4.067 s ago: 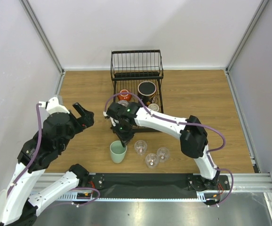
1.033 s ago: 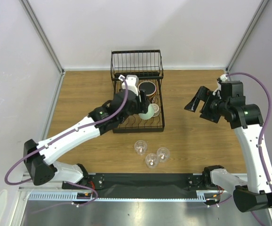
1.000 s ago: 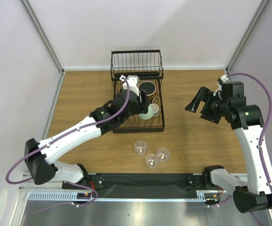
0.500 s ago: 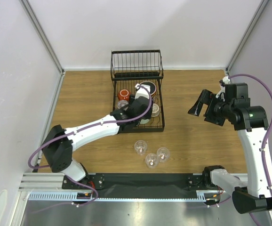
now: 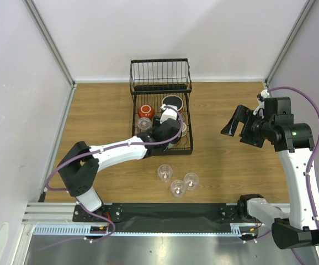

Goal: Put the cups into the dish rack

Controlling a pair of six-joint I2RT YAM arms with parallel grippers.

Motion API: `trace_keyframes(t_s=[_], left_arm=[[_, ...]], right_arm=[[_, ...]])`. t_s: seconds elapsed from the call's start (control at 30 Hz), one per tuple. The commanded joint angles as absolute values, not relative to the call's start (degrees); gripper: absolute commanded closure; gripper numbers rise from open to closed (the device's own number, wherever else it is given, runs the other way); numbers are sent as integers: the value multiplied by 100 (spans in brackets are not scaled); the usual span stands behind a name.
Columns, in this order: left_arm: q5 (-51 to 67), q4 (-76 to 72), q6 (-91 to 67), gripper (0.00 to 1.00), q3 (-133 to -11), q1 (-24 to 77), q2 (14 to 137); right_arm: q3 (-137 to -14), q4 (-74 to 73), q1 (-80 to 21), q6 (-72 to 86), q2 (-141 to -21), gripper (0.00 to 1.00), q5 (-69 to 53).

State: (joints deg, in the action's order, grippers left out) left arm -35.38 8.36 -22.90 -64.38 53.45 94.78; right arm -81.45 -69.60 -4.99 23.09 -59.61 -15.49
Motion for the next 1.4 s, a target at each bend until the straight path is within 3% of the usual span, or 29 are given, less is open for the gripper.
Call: trace_keyframes(t_s=[0.0,0.2,0.27,0.33,0.5,0.73,0.9,0.97,1.03,1.37], left_arm=[[-3876,527,-2382,100,-6442,5379,9588],[-3903,914,-2715,100,-6583,5326,9774],[-3702,827,-2742,94,-6496,5326,9756],[-3569,782,-2751,82,-6451,5326,9730],[-3480,1010,-2830,67,-6504,5326,9703],[-3639,1230,-2944,30,-6302,5326,9387],[-3551,1362,-2979,16,-6161,5335,9097],[-3507,1231,-2971,4,-6039,5344,8931],[-3481,1239,-2944,0,-6021,5344,8868],[-3147,1494,-2646,0,-5741,5370,7552]], right_arm=[[-8297,-6996,-466,2241,-5968,4,-1652],[-8244,-6987,-448,2276,-5941,4,-1670],[-8227,-6970,-448,2285,-5950,4,-1687],[-8218,-6961,-440,2303,-5941,4,-1714],[-8165,-6900,-439,2329,-5924,4,-1767],[-8095,-6820,-439,2373,-5897,5,-1837],[-8033,-6768,-439,2391,-5871,5,-1881],[-8007,-6759,-439,2391,-5862,5,-1907],[-7998,-6733,-439,2399,-5854,5,-1925],[-7919,-6636,-439,2391,-5871,5,-2057]])
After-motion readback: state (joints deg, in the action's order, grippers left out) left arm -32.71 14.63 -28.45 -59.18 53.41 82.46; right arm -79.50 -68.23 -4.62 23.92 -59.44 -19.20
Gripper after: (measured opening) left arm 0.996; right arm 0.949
